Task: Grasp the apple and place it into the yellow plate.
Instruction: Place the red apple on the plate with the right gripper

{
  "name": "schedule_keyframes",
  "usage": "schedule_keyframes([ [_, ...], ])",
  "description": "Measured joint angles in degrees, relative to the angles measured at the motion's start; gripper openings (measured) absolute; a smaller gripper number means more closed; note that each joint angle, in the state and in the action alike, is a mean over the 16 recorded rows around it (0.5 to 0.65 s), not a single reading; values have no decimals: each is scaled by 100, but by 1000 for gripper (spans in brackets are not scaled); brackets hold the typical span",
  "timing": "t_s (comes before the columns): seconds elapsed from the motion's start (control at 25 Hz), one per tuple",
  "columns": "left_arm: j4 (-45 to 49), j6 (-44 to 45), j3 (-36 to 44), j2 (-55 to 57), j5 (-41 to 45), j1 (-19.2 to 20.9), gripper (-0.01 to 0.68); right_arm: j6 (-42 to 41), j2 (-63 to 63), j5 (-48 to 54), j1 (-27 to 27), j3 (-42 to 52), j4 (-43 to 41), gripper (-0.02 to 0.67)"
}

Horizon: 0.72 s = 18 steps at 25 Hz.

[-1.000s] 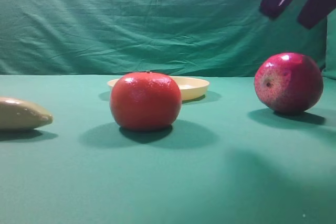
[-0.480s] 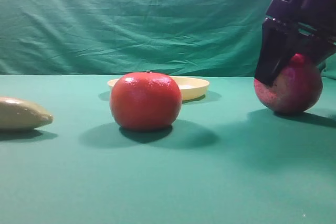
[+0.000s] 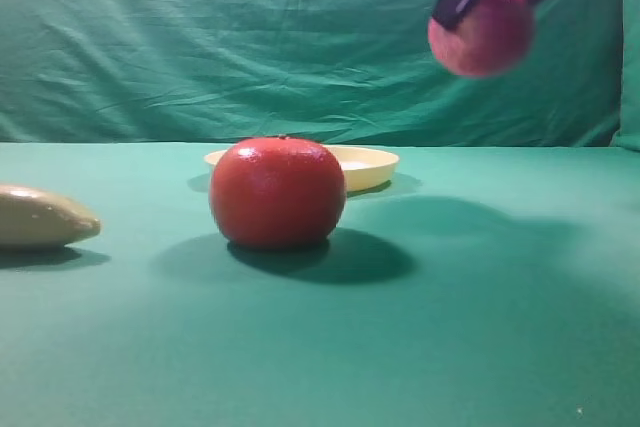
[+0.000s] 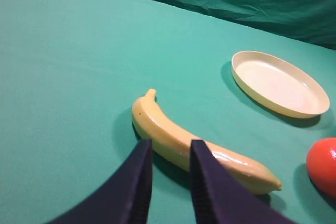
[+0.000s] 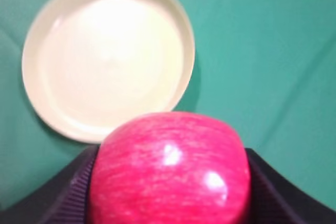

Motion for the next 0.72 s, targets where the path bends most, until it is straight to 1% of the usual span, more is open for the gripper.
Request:
schedule_keyframes([
  [0.24,0,0,0,0,0,0,157,-54,562,-595,449,-149,15,459],
  [0.48,0,0,0,0,0,0,157,-41,967,-836,594,-161,17,528],
  [0.72,0,0,0,0,0,0,157,6,913,-753,610,-171,-3,593],
])
